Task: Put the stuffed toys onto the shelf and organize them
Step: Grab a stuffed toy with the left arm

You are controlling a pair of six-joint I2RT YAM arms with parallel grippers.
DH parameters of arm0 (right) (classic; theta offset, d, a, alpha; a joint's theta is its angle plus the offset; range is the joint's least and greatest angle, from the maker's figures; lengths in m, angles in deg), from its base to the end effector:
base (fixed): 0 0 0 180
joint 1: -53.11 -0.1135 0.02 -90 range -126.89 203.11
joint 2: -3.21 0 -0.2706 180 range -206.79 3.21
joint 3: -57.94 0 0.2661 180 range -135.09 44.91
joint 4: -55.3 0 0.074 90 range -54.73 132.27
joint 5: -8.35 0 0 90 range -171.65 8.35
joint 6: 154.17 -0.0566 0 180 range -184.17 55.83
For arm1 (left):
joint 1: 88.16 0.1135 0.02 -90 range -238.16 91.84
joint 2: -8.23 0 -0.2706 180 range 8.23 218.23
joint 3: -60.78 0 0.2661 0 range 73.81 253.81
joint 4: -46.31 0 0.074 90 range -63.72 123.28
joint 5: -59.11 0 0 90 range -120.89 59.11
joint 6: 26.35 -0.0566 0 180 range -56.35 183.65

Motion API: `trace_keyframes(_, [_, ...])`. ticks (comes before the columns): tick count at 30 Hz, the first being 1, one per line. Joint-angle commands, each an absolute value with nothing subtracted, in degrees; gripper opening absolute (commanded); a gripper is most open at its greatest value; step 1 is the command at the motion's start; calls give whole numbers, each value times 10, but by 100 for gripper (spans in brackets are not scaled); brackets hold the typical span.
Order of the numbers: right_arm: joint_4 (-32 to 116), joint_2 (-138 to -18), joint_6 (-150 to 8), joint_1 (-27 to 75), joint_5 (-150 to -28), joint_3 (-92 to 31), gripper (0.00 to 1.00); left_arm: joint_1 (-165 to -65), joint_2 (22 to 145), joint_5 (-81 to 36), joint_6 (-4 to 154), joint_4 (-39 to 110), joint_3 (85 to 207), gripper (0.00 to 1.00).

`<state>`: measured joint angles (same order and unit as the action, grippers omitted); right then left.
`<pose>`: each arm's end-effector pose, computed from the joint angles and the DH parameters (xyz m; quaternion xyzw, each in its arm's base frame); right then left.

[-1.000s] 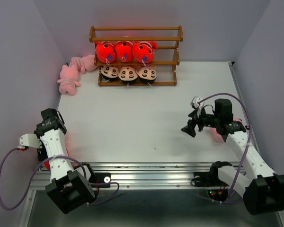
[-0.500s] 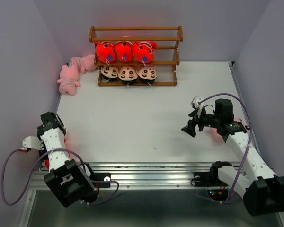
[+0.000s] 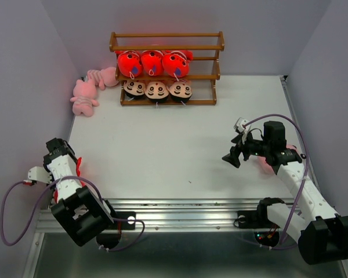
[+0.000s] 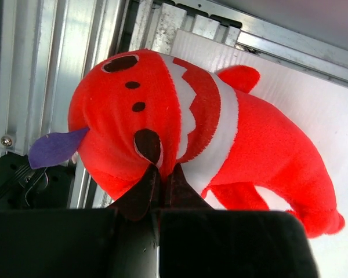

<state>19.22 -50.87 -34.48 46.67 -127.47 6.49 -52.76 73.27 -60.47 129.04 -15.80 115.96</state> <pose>0.2097 0.0645 0.2495 -0.4177 0.7372 0.2634 0.4612 0.1518 0.1422 0.1961 -0.7612 0.5779 0.2043 0.2116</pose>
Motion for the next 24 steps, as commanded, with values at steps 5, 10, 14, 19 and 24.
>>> trace_keyframes(5, [209, -505, -345, 470, -1277, 54, 100, -526, 613, -459, 1164, -93, 1206, 0])
trace_keyframes(10, [209, -502, -345, 470, -1277, 54, 100, -555, 558, -319, 1103, -37, 1240, 0])
trace_keyframes(14, [209, -499, -345, 470, -1277, 54, 100, -636, 533, -198, 1078, 66, 1214, 0])
trace_keyframes(19, [209, -493, -346, 470, -1275, 54, 100, -749, 429, 18, 1064, 298, 1108, 0])
trace_keyframes(24, [208, -492, -354, 470, -1286, 54, 100, -873, 385, 101, 1035, 474, 1035, 0])
